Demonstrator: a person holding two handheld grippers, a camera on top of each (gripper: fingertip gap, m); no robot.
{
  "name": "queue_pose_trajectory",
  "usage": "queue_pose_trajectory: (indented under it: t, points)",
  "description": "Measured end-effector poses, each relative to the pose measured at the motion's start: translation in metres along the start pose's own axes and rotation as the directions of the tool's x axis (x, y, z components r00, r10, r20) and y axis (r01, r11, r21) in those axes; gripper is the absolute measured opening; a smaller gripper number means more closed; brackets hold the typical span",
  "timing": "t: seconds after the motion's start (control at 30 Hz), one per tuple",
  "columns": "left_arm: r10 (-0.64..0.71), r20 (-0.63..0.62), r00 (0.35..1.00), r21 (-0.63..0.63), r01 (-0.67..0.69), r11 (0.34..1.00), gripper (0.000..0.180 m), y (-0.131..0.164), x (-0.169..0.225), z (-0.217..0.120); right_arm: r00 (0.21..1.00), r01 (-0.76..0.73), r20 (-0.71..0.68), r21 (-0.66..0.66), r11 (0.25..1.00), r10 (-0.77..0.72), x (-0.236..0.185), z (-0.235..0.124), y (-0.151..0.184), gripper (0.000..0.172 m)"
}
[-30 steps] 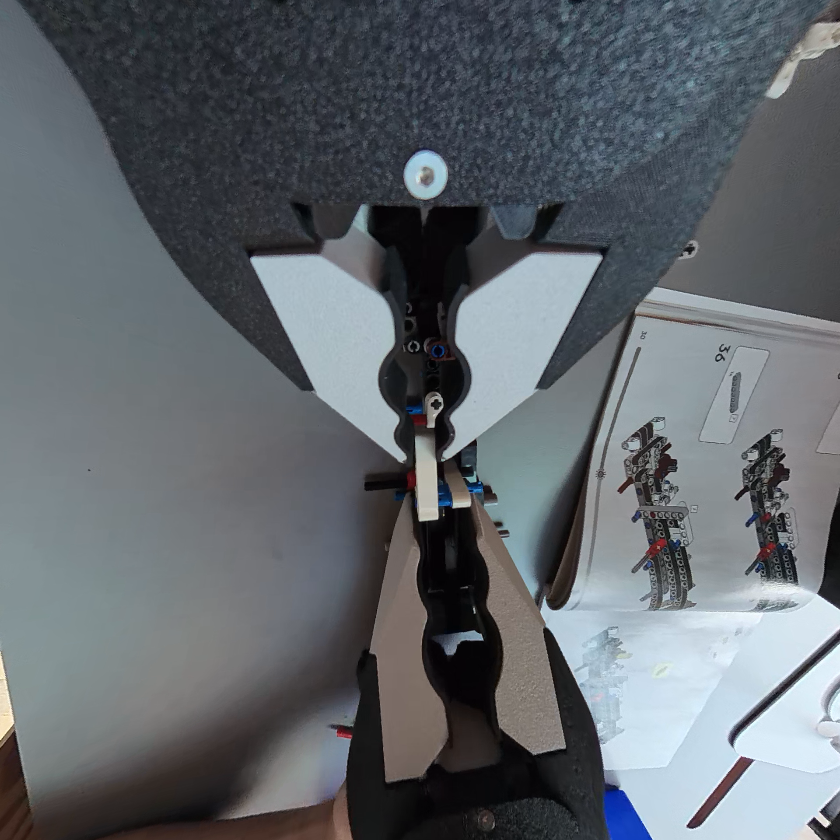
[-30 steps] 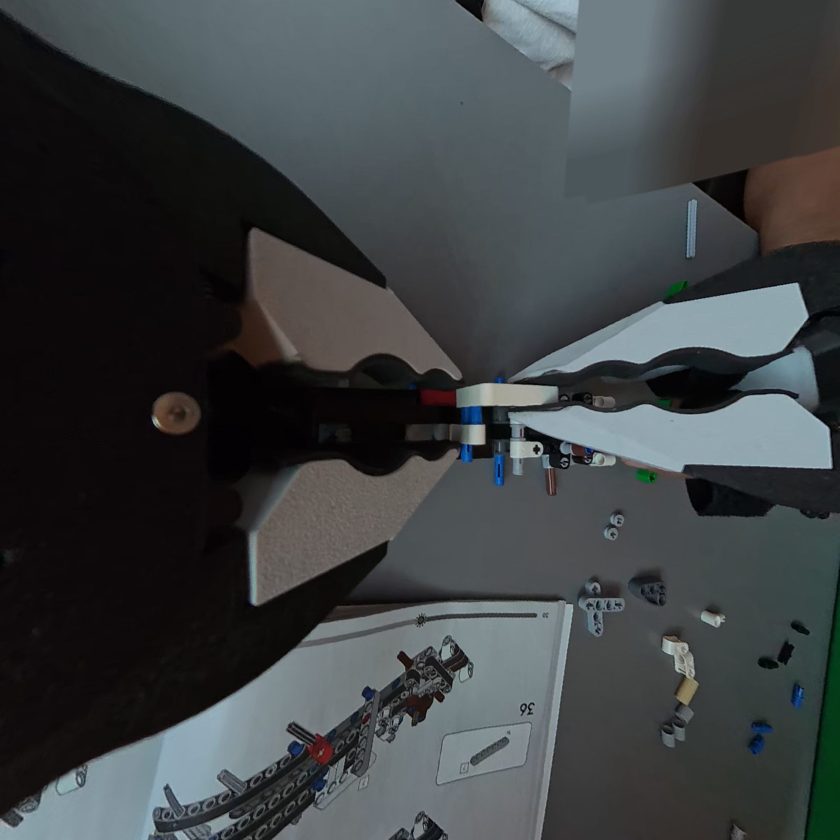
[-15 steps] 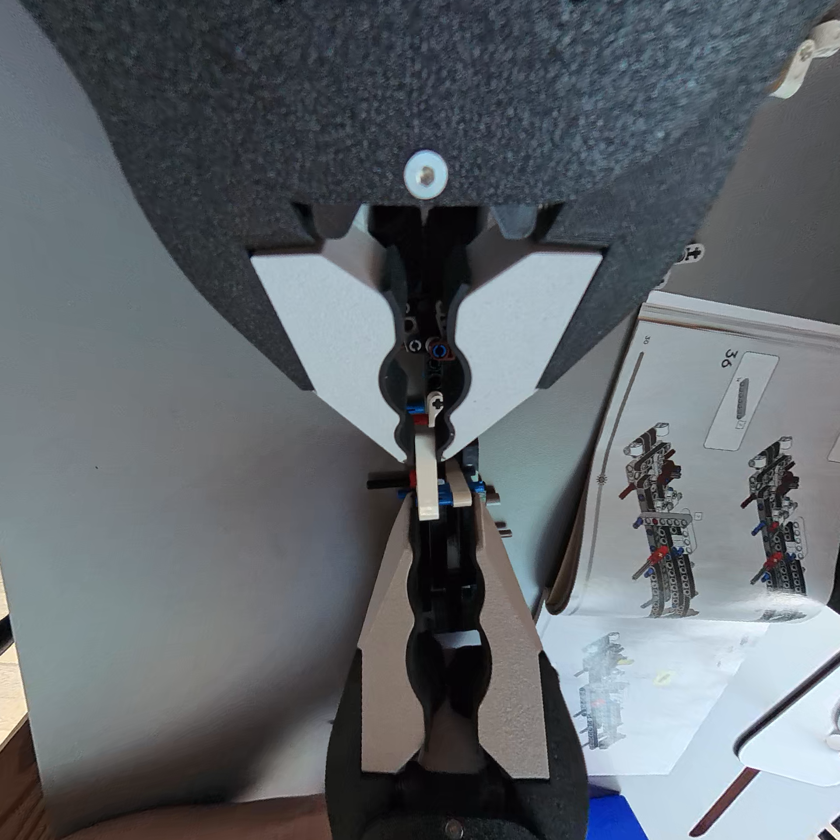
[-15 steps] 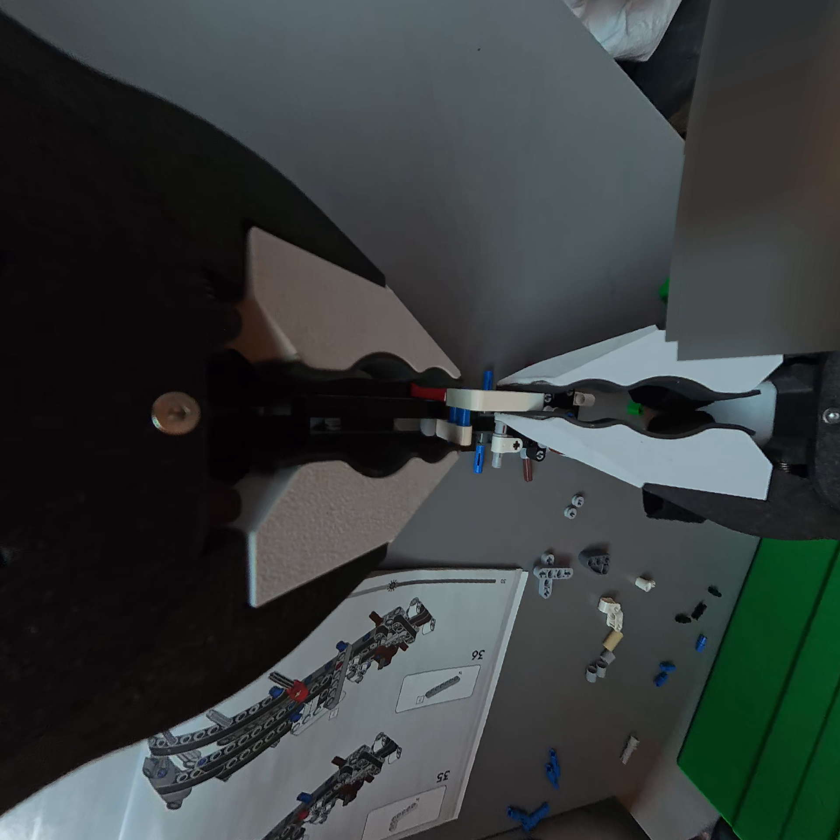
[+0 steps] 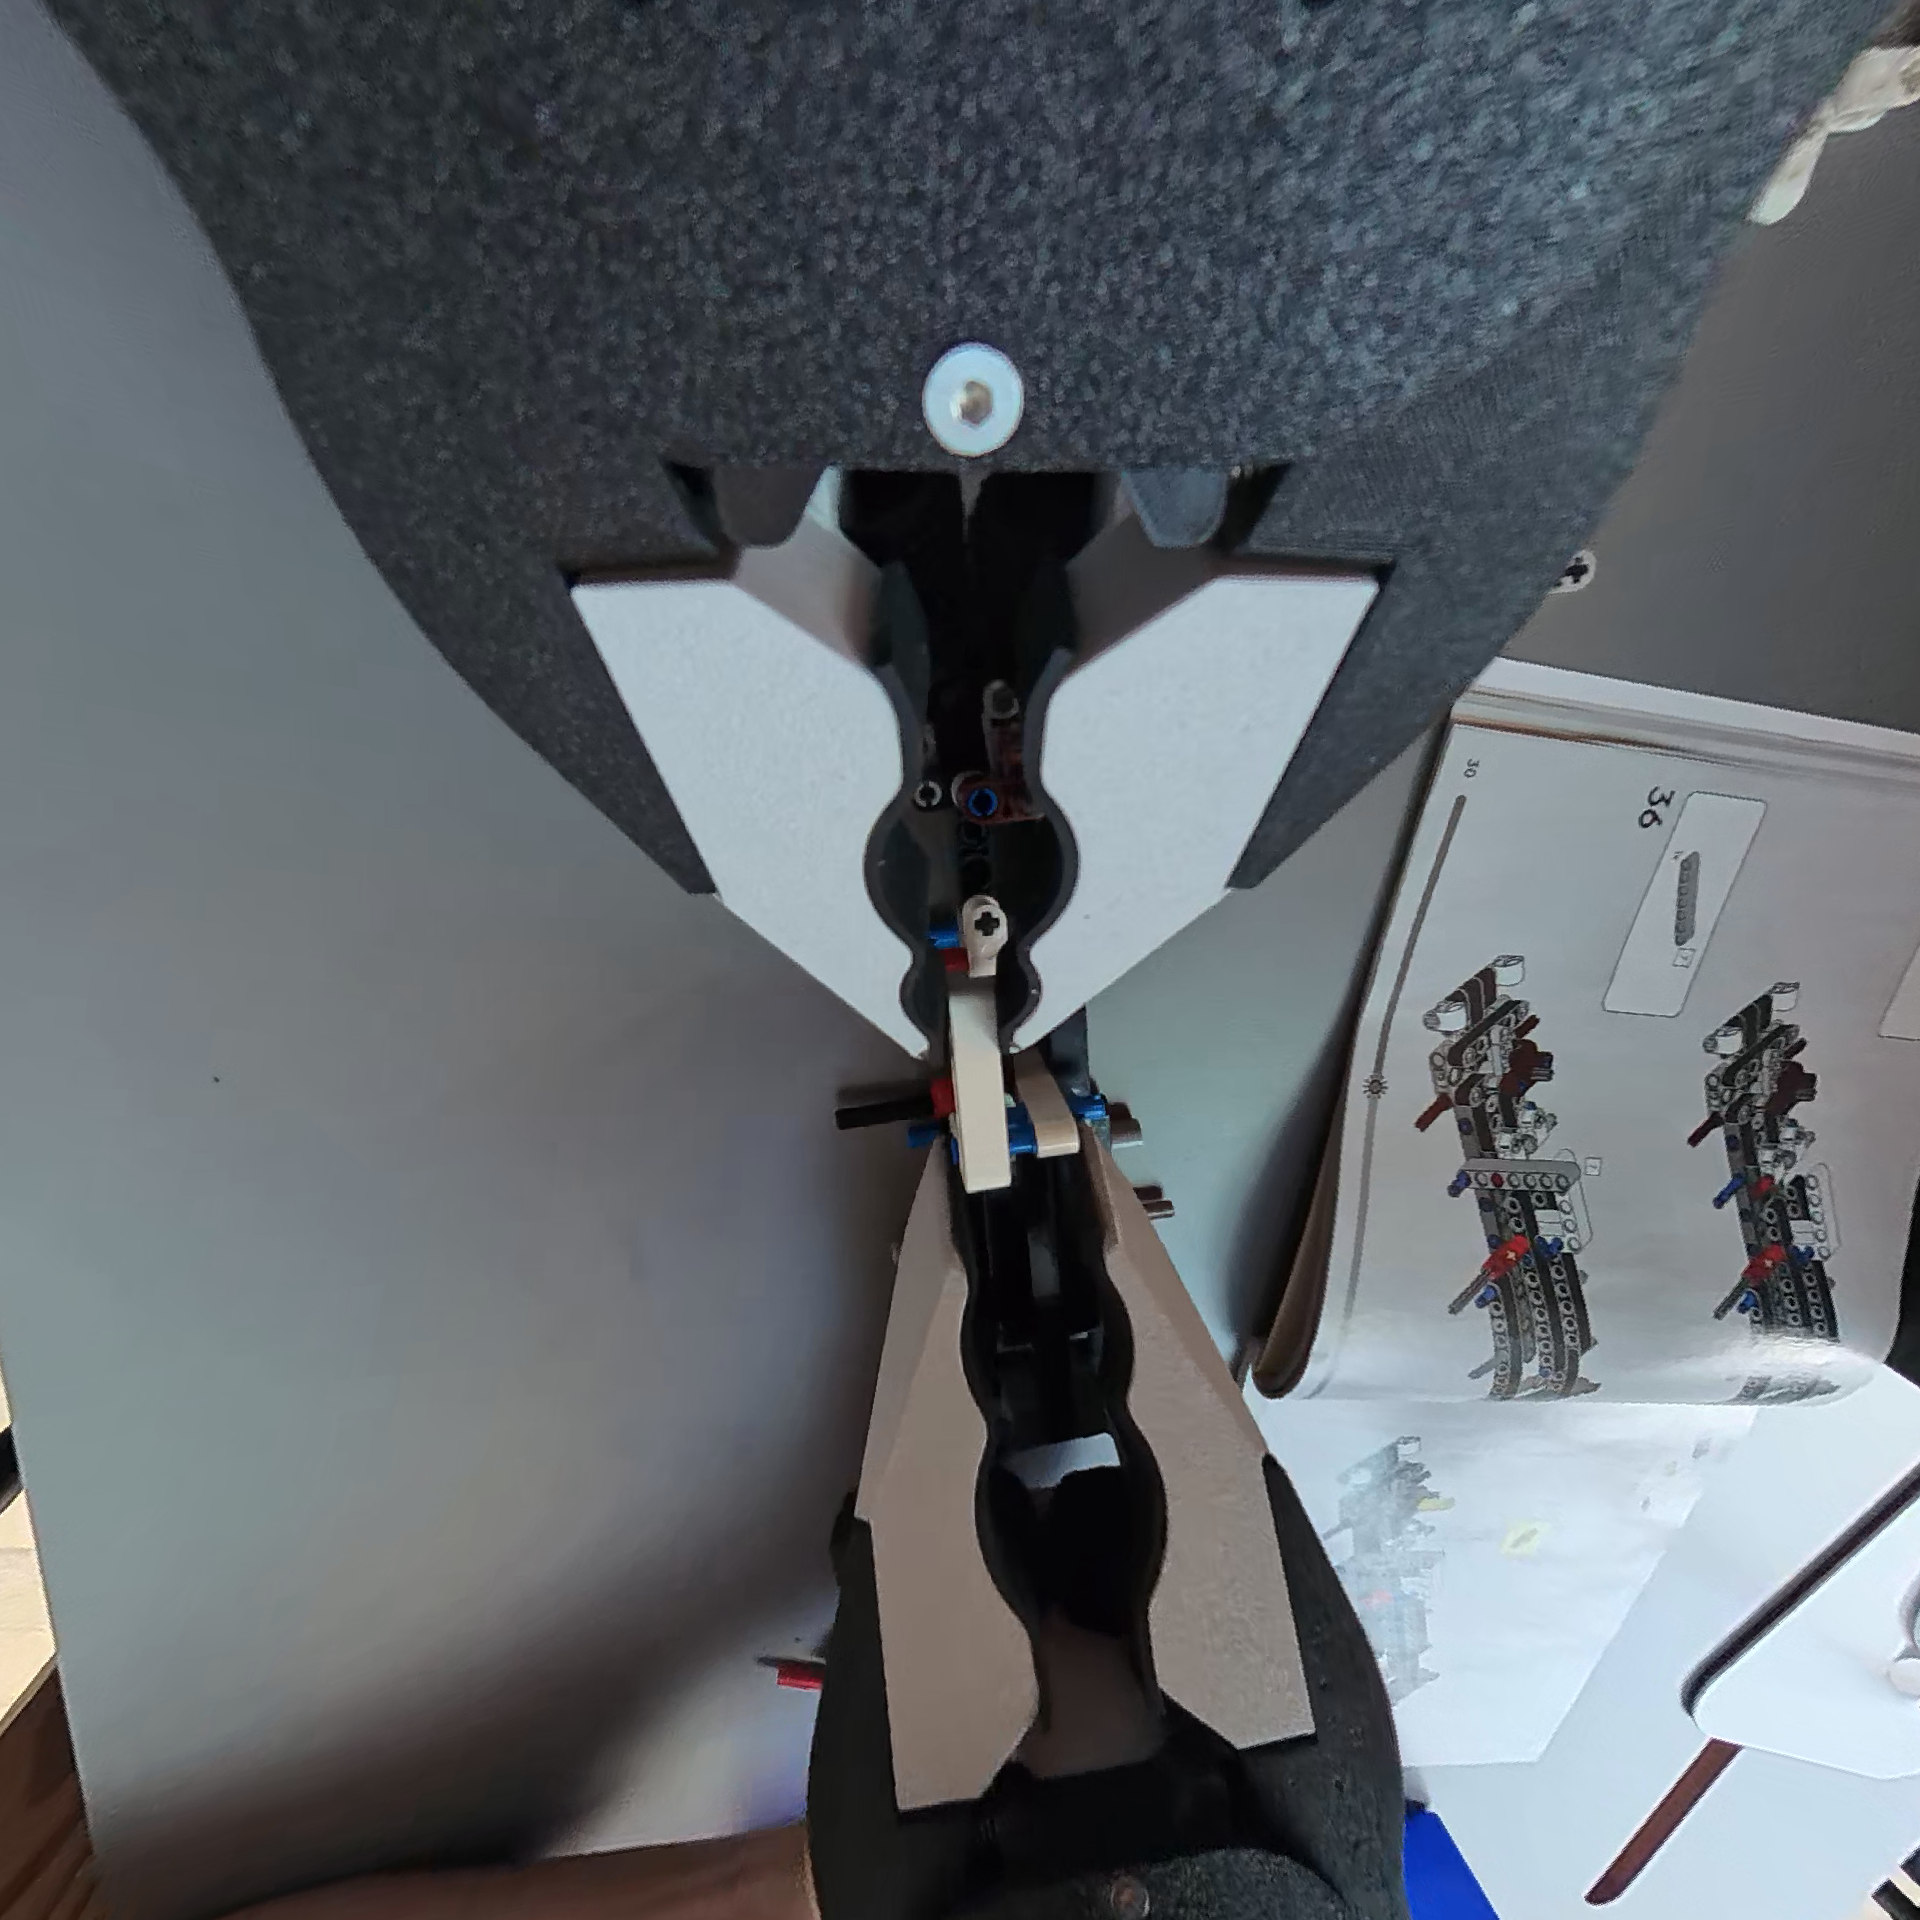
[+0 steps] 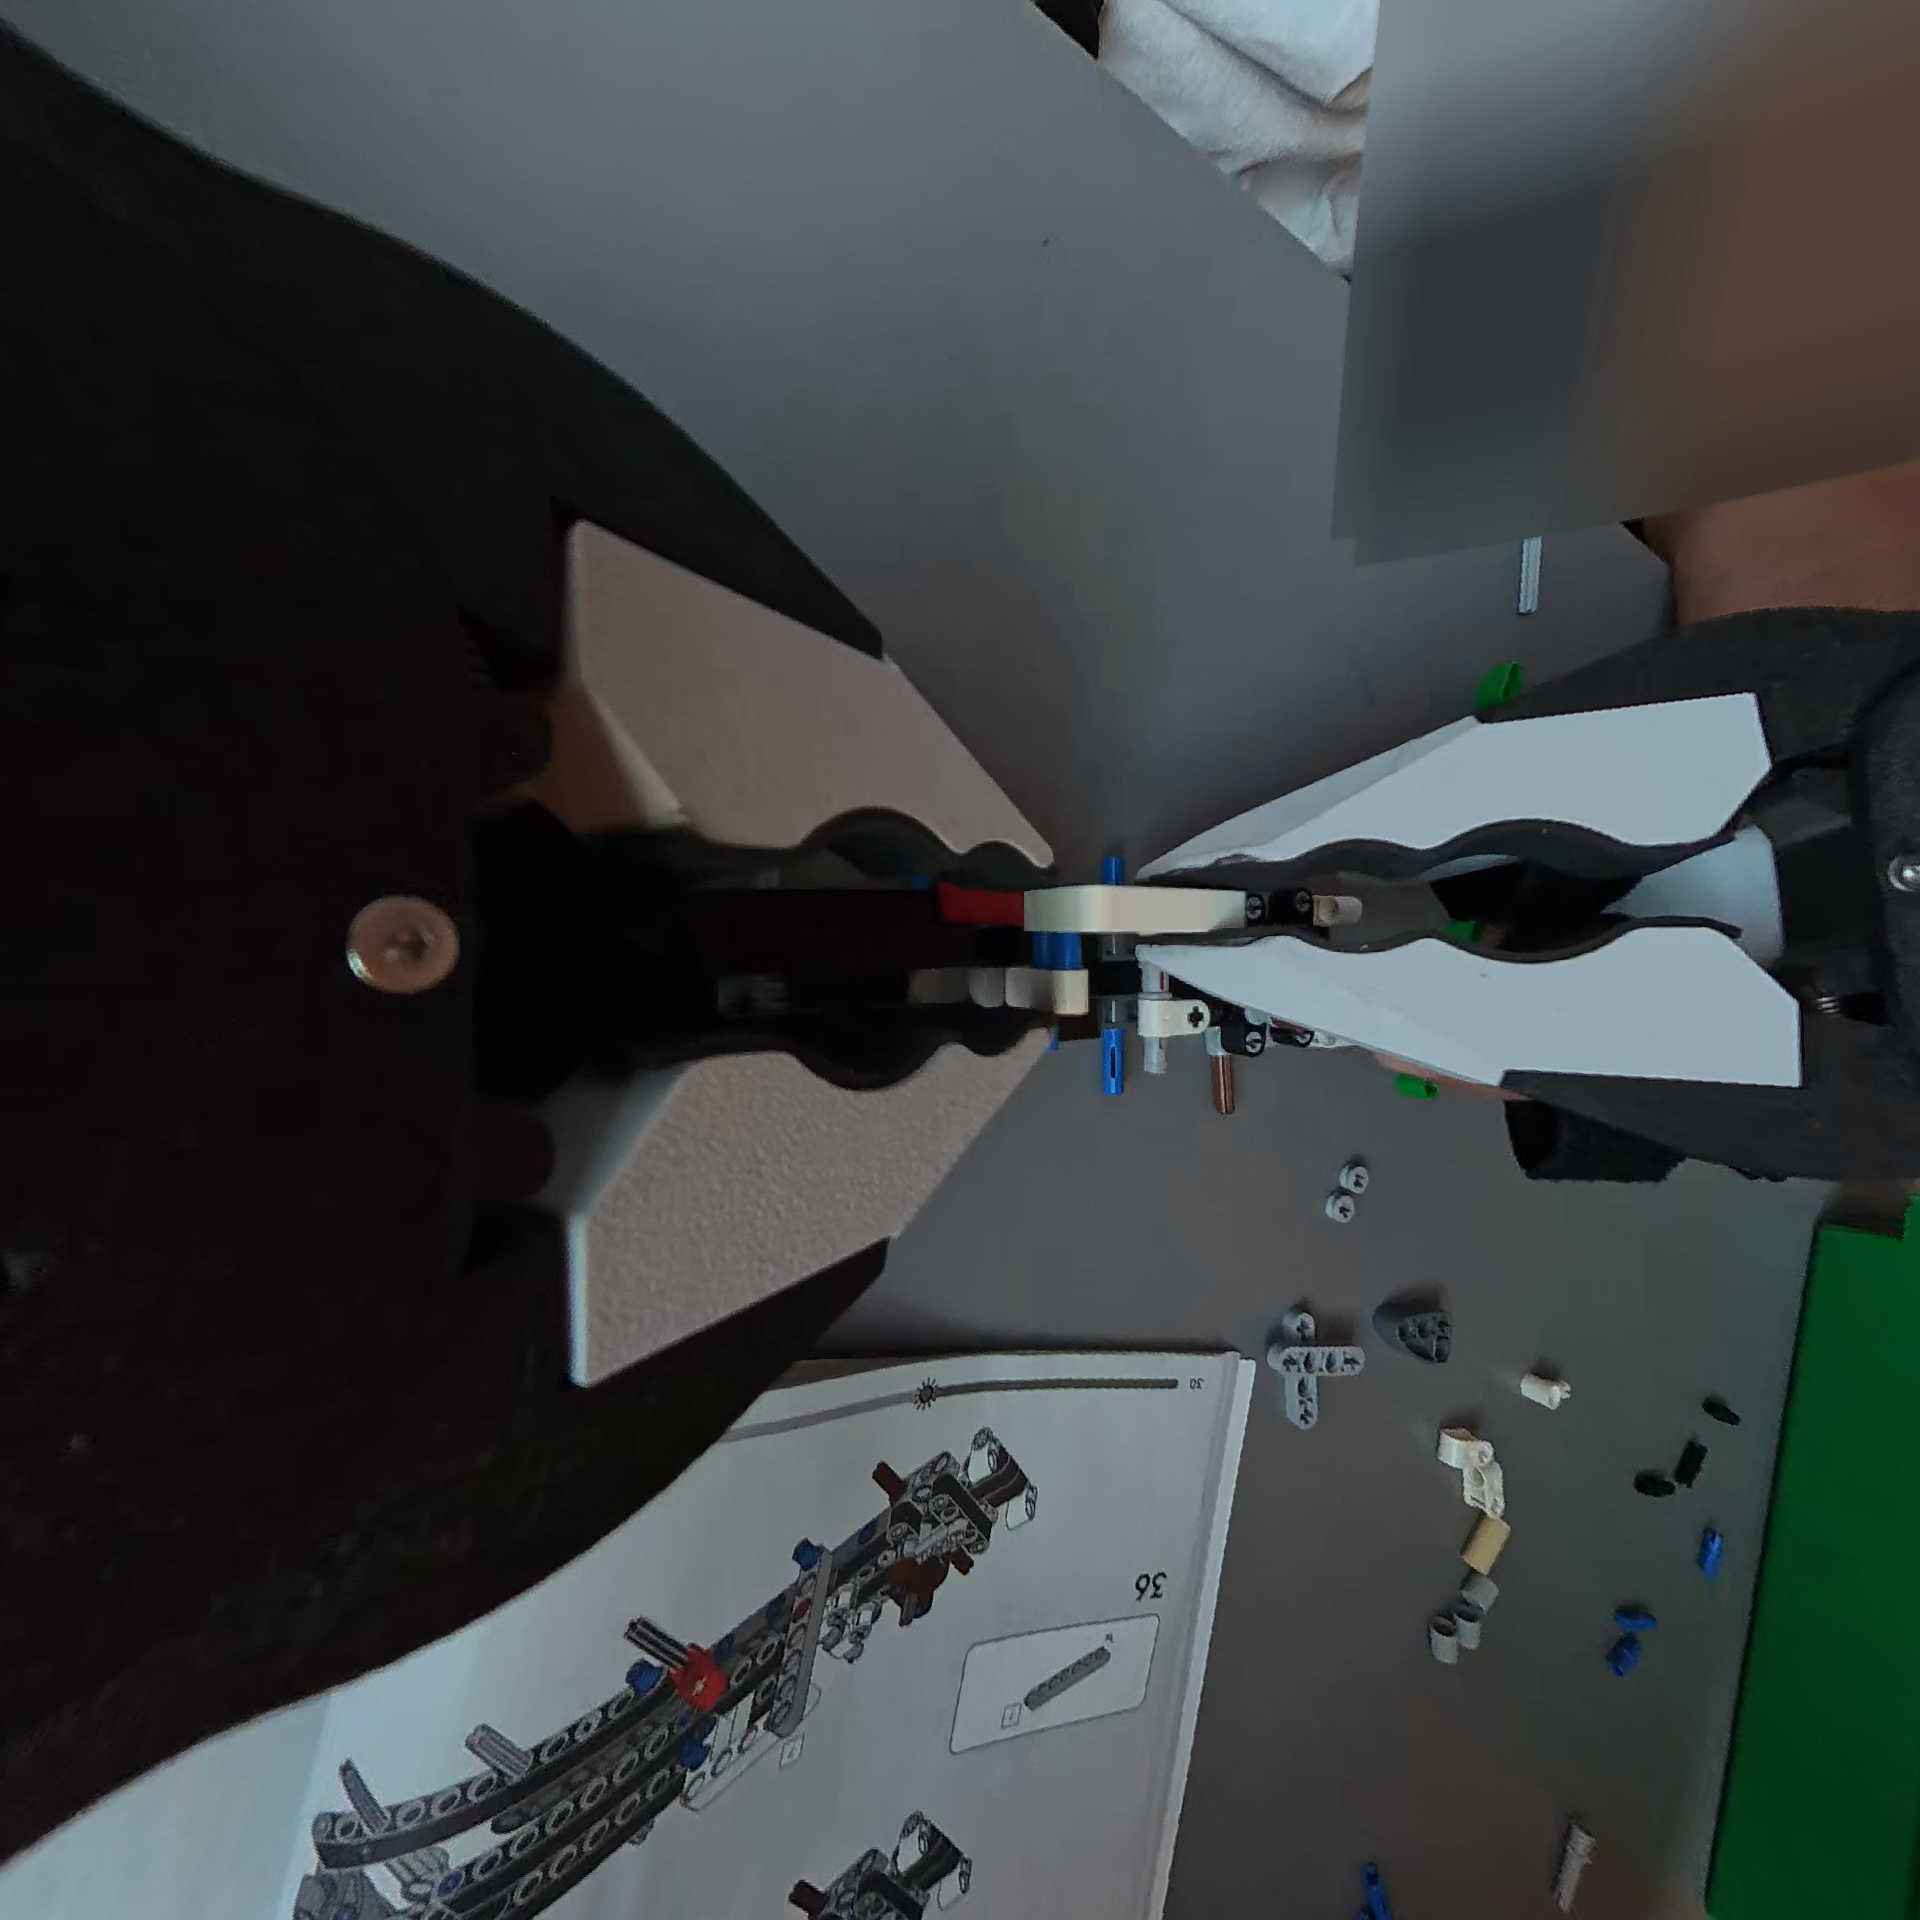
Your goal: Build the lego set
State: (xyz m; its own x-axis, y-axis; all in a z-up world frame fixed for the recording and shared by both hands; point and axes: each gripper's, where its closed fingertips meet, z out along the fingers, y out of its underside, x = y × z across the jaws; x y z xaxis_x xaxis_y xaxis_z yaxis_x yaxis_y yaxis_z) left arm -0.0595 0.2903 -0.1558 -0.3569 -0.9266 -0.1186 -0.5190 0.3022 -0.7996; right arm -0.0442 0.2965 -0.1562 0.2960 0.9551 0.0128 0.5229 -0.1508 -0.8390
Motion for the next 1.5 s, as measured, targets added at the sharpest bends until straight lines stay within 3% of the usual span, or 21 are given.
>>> queue_pose_trajectory:
  t: [0.47,0.63,0.67,0.7,0.93,1.33,1.5]
  points:
    - [-0.045,-0.045,0.998,-0.002,0.045,0.999,0.006,0.0,0.001,-0.002,0.999,0.054,-0.006,-0.015,0.998,-0.054,0.0,0.002,0.0,0.021]
    - [-0.017,-0.03,0.999,-0.046,0.015,0.999,0.006,0.001,0.0,-0.002,0.998,-0.031,0.044,-0.037,0.999,0.033,-0.001,-0.001,-0.001,0.022]
    - [-0.008,-0.027,1.0,-0.054,0.007,0.999,0.006,0.001,0.001,-0.002,0.998,-0.04,0.043,-0.021,0.999,0.041,0.001,-0.003,-0.004,0.035]
    - [-0.007,-0.025,1.0,-0.058,0.006,0.998,0.006,0.002,0.001,-0.002,0.997,-0.052,0.053,0.007,0.999,0.052,0.002,-0.004,-0.008,0.036]
    - [-0.026,-0.033,0.999,-0.045,0.025,0.999,0.006,0.002,0.0,-0.001,0.997,-0.052,0.067,0.041,0.998,0.049,-0.002,0.002,-0.009,0.022]
    - [0.009,-0.013,1.0,-0.058,-0.01,0.998,0.006,0.002,0.0,0.001,0.993,-0.093,0.073,0.039,0.995,0.09,-0.004,0.0,-0.007,0.022]
    - [0.016,-0.005,1.0,-0.066,-0.016,0.998,0.006,0.002,-0.001,0.002,0.97,-0.222,0.114,0.063,0.973,0.214,-0.007,-0.002,-0.01,0.03]
